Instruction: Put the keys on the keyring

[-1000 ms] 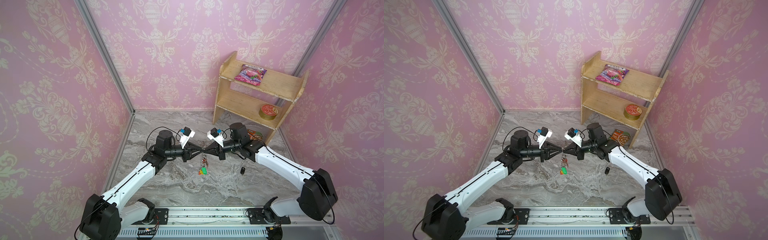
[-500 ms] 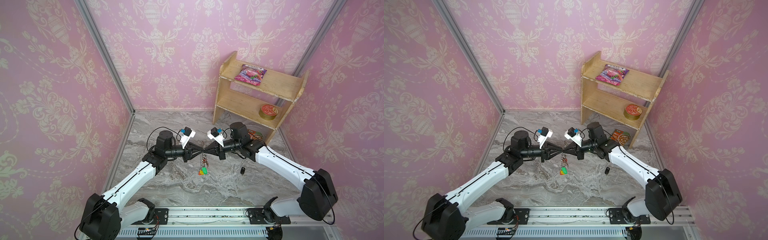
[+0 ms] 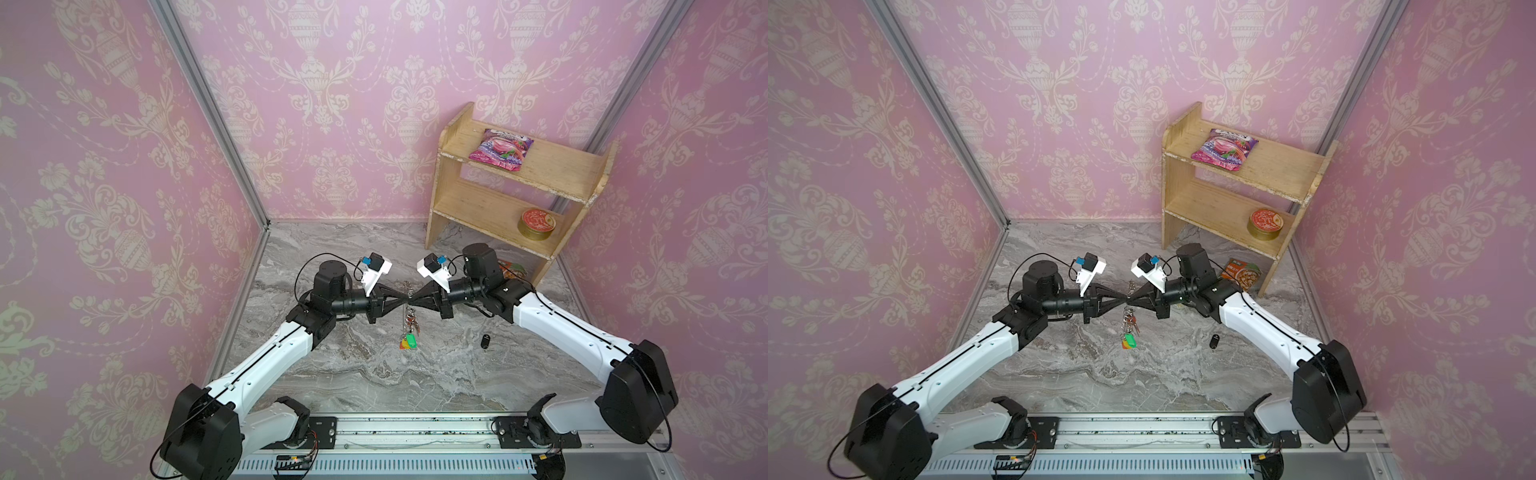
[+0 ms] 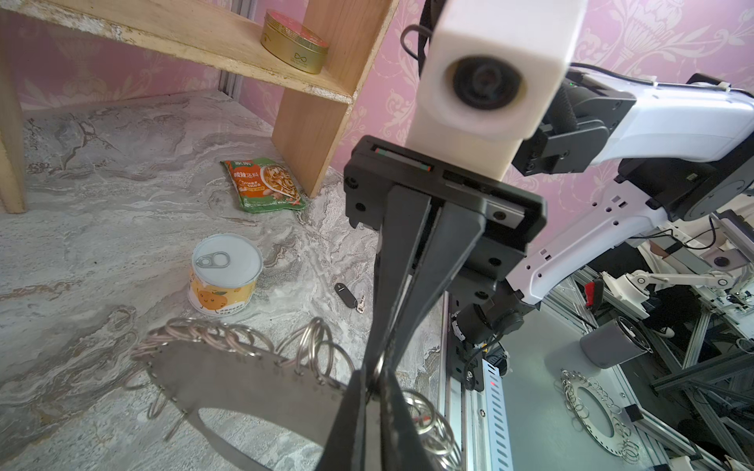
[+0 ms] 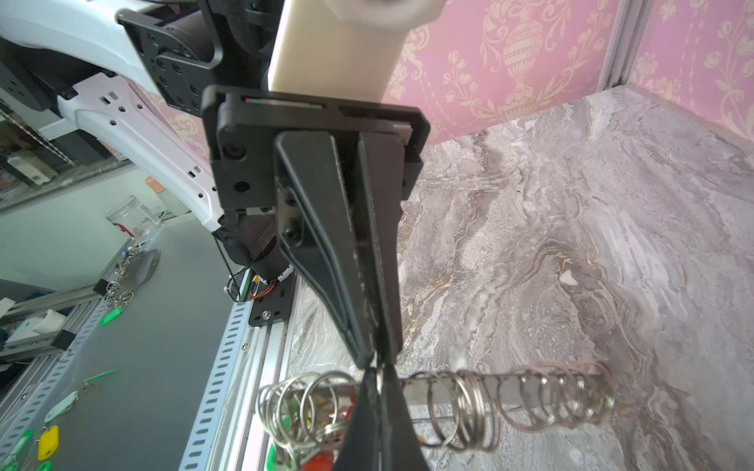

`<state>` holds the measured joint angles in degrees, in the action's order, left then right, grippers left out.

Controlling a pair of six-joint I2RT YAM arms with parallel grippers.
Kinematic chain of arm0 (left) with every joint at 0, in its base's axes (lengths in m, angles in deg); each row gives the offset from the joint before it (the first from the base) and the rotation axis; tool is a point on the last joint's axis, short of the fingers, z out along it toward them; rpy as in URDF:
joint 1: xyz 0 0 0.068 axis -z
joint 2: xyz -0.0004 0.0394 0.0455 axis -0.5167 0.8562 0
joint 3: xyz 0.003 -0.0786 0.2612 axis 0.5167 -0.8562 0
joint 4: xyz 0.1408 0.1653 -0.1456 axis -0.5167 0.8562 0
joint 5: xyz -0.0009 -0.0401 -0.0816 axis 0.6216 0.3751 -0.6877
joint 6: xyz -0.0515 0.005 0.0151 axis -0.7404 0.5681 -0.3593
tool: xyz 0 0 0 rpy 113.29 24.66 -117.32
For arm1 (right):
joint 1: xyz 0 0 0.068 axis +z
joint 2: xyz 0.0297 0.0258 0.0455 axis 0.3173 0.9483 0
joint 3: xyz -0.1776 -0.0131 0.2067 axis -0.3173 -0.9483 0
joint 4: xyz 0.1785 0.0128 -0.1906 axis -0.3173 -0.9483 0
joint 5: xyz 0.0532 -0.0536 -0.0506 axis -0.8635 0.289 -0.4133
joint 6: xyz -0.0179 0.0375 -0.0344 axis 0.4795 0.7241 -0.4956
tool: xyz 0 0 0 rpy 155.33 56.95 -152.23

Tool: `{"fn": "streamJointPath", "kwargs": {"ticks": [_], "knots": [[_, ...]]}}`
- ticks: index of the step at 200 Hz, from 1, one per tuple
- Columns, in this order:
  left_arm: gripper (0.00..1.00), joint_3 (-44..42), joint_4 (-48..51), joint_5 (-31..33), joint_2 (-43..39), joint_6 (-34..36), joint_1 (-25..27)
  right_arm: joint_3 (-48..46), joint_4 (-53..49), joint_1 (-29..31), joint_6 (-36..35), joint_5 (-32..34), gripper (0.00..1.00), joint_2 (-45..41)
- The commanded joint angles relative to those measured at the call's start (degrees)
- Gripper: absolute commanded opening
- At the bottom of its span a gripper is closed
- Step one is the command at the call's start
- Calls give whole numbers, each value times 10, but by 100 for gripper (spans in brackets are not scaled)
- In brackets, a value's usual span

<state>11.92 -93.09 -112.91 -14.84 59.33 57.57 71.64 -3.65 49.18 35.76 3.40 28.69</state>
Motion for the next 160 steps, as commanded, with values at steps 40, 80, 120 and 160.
{"fn": "streamJointPath", "kwargs": {"ticks": [40, 80, 120, 160], "knots": [[0, -1, 2, -26, 1, 1, 29, 24, 50, -2, 26, -20, 0, -11], [0, -1, -3, -14, -14, 9, 34, 25, 45, -1, 30, -20, 0, -8], [0, -8, 20, 18, -30, 25, 35, 20, 37, 10, 37, -4, 0, 0], [0, -46, 64, 49, -49, 21, 35, -33, 106, 57, 77, 37, 0, 21]]}}
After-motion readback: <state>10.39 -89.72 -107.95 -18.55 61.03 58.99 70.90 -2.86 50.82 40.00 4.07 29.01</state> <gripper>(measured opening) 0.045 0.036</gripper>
